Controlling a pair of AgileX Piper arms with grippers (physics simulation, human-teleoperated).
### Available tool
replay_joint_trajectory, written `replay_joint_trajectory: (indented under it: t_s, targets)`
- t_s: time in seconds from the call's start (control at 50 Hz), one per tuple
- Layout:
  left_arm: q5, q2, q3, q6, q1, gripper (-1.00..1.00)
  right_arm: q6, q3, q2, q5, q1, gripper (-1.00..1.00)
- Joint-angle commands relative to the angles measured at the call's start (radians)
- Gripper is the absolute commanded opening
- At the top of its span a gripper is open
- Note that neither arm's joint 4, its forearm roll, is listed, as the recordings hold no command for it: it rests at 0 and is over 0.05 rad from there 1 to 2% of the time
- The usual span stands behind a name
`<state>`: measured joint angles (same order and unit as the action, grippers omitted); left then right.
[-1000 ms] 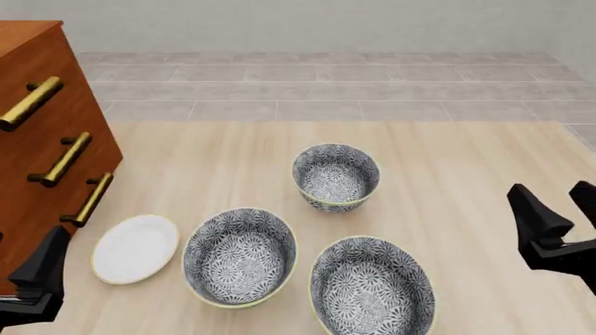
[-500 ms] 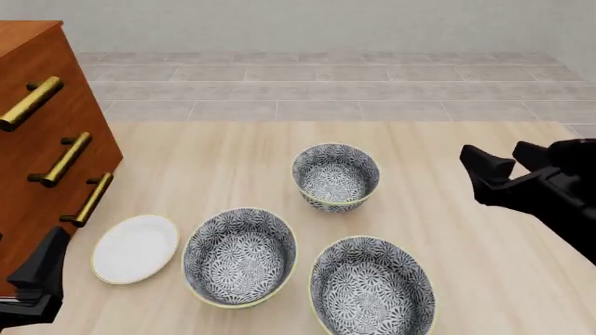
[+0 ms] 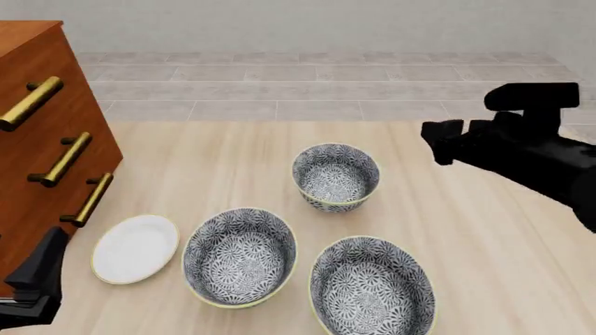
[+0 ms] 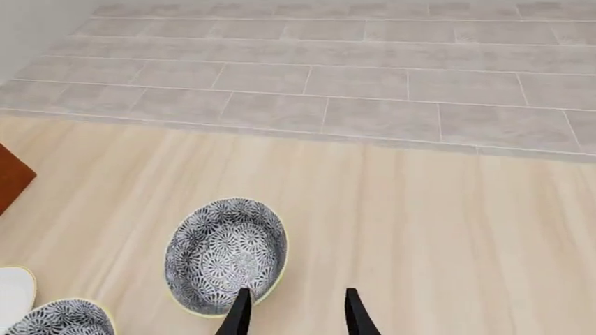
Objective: Stack the bowl at the front on the bowl in the middle.
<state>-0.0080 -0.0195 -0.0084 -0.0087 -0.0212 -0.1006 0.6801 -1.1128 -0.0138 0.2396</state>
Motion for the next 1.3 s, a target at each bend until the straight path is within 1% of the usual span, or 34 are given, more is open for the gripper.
replay_joint_trajectory:
  t_s: [0.02, 0.04, 0.24, 0.34, 0.4, 0.58, 0.66, 0.72, 0.74, 0.78, 0.88, 0.92, 1.0, 1.3]
  targets:
    - [0.010, 0.011, -0.004, -0.002, 0.000, 1.00, -0.002, 0.141, -0.145, -0.099, 0.013, 1.00]
    - [0.009, 0.010, -0.003, -0.002, 0.001, 1.00, -0.018, 0.149, -0.142, -0.093, 0.019, 1.00]
    - [0.016, 0.015, -0.003, -0.003, -0.001, 1.00, -0.026, 0.242, -0.234, -0.152, 0.051, 1.00]
    - [0.016, 0.015, -0.004, -0.005, -0.002, 1.00, -0.050, 0.301, -0.307, -0.184, 0.062, 1.00]
    - [0.013, 0.012, -0.002, -0.003, -0.004, 1.00, -0.059, 0.327, -0.340, -0.195, 0.058, 1.00]
    - [0.002, 0.000, 0.000, -0.004, -0.009, 1.00, -0.054, 0.400, -0.436, -0.215, 0.027, 1.00]
    - [0.008, 0.006, 0.000, -0.005, -0.009, 1.00, -0.052, 0.421, -0.478, -0.214, 0.016, 1.00]
    - [0.004, 0.002, 0.001, -0.004, -0.011, 1.00, -0.050, 0.430, -0.507, -0.214, 0.024, 1.00]
    - [0.001, -0.001, 0.001, -0.005, -0.011, 1.00, -0.028, 0.445, -0.537, -0.234, 0.016, 1.00]
    - [0.002, 0.000, 0.002, -0.005, -0.010, 1.00, -0.052, 0.450, -0.556, -0.225, 0.038, 1.00]
    - [0.003, 0.001, 0.003, -0.006, -0.011, 1.00, -0.058, 0.468, -0.589, -0.223, 0.051, 1.00]
    - [0.000, -0.002, 0.003, -0.007, -0.012, 1.00, -0.051, 0.472, -0.597, -0.221, 0.054, 1.00]
    - [-0.003, -0.005, 0.003, -0.007, -0.011, 1.00, -0.062, 0.489, -0.620, -0.225, 0.066, 1.00]
    - [0.012, 0.008, 0.004, -0.009, -0.012, 1.00, -0.063, 0.535, -0.699, -0.221, 0.058, 1.00]
